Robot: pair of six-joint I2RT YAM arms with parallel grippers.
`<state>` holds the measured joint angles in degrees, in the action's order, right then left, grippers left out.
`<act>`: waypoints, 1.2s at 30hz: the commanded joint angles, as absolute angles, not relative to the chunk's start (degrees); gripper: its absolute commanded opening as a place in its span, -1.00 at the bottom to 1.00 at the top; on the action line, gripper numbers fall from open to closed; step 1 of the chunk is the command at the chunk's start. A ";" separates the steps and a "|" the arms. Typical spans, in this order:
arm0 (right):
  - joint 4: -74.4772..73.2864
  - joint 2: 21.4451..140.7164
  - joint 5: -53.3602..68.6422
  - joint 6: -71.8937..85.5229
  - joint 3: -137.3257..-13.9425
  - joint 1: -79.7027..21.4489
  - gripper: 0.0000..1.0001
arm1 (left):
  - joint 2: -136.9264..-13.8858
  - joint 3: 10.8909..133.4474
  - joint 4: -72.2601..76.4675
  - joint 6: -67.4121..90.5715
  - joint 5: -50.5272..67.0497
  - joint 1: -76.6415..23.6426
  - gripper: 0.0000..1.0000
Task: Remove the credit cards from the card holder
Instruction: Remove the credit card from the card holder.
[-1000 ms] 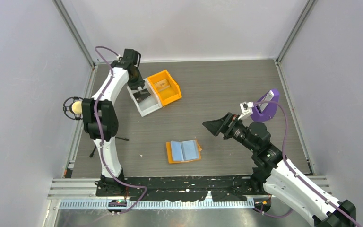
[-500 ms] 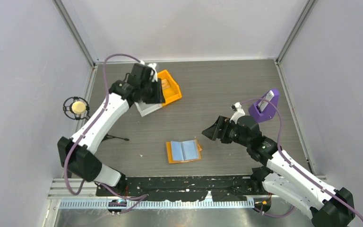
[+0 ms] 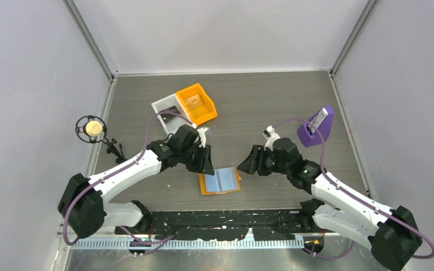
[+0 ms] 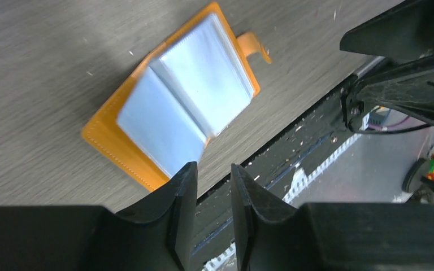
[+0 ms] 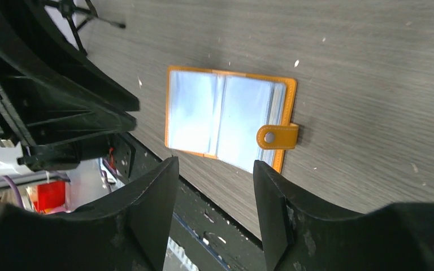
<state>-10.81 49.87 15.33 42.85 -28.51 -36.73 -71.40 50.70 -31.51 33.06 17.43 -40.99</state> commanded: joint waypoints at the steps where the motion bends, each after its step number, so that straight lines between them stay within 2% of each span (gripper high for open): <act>1: -6.55 53.52 15.84 42.28 -31.01 -40.19 0.16 | -73.52 44.12 -14.45 40.49 23.33 -41.84 -0.43; 8: -0.75 63.77 14.41 45.79 -31.90 -45.85 0.16 | -79.10 39.28 -8.43 42.28 21.69 -41.97 -0.55; 20: 7.67 75.94 13.73 48.25 -31.46 -46.68 0.08 | -84.41 34.55 -5.81 45.51 18.72 -42.33 -0.62; 30: 8.66 80.11 12.36 47.84 -30.27 -46.74 -0.01 | -81.52 33.14 -6.72 46.01 17.98 -42.71 -0.61; 36: 6.13 78.51 9.35 47.08 -30.04 -46.72 -0.07 | -76.64 32.29 -10.35 46.27 15.60 -42.71 -0.60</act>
<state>6.42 79.66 13.10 47.72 -29.80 -46.44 -80.36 33.12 -7.49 46.26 18.41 -42.44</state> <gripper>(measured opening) 0.472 0.196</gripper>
